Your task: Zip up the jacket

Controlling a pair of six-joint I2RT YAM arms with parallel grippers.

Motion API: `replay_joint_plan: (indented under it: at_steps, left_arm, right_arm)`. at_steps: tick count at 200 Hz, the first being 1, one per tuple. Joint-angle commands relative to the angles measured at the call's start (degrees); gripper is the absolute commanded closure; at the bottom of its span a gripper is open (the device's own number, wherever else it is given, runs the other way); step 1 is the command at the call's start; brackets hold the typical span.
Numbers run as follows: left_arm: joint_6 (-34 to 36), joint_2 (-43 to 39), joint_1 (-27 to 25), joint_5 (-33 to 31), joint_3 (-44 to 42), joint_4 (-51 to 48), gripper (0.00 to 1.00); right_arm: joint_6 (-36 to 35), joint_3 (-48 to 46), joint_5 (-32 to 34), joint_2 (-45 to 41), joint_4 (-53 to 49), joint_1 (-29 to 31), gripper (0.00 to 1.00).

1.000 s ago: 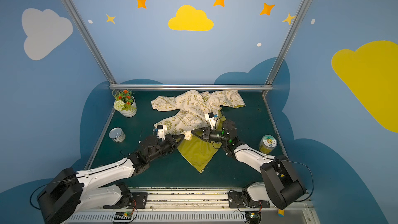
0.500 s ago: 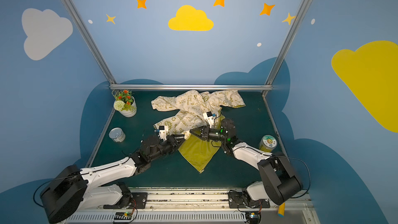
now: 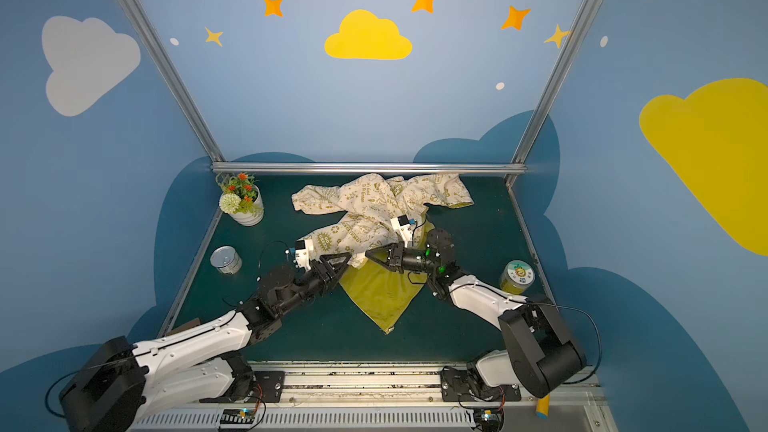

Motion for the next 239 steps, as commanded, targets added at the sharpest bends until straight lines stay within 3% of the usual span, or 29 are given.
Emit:
replay_joint_plan:
  at_steps: [1, 30, 52, 143, 239]
  left_arm:
    - [0.1, 1.5, 0.3, 0.5, 0.6, 2.5, 0.53]
    - [0.4, 1.6, 0.8, 0.0, 1.2, 1.4, 0.73]
    - [0.4, 0.4, 1.0, -0.7, 1.1, -0.3, 0.96]
    - [0.6, -1.8, 1.0, 1.4, 1.4, -1.8, 0.97]
    - [0.6, -2.9, 1.1, 1.1, 1.9, -2.7, 0.95]
  right_arm:
    - [-0.7, 0.4, -1.1, -2.0, 0.6, 0.5, 1.00]
    - [-1.0, 0.2, -1.2, -3.0, 0.2, 0.7, 1.00]
    - [-1.6, 0.3, -0.9, -3.2, -0.1, 0.9, 1.00]
    - [1.4, 5.5, -2.0, 5.7, 10.6, 1.4, 1.00]
    - [-3.6, 6.6, -2.1, 9.6, 2.3, 3.4, 1.00]
